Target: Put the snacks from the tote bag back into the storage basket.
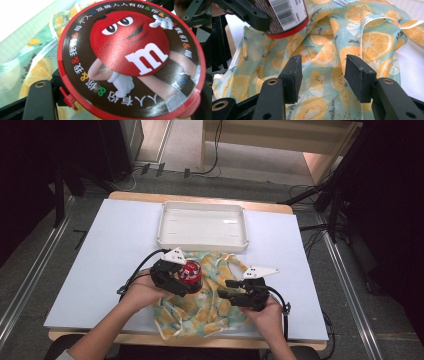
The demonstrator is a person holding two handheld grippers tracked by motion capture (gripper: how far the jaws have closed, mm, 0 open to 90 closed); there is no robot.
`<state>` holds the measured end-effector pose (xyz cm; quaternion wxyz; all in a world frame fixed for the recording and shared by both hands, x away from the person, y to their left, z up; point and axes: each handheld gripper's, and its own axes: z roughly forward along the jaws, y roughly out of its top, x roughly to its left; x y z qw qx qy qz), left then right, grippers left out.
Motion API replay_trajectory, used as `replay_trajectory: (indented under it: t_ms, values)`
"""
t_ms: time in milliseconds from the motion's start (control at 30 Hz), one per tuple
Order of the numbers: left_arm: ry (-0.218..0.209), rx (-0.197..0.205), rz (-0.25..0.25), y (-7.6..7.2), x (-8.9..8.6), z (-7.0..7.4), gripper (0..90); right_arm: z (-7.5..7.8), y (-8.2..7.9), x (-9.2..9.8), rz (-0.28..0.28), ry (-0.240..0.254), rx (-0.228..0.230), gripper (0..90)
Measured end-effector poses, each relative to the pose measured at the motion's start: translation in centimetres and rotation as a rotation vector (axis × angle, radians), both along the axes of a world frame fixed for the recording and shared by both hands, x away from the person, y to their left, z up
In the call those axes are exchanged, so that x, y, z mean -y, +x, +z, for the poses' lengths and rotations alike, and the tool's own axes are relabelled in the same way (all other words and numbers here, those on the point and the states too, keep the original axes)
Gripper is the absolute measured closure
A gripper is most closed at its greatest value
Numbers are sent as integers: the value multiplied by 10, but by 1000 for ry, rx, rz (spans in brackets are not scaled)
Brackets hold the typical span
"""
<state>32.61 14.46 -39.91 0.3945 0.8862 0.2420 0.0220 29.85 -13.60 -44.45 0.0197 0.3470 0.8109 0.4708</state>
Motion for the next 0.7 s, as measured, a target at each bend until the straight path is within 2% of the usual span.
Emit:
replay_trajectory:
  t_ms: [200, 433, 700]
  values:
    - [11, 13, 31, 0, -9, 8, 255, 0, 1, -1, 1, 2, 0, 488]
    - [8, 0, 62, 2, -17, 10, 255, 1, 2, -3, 6, 4, 0, 489]
    - [6, 25, 118, 19, -26, 20, 256, 1, 2, -4, 9, 22, 7, 489]
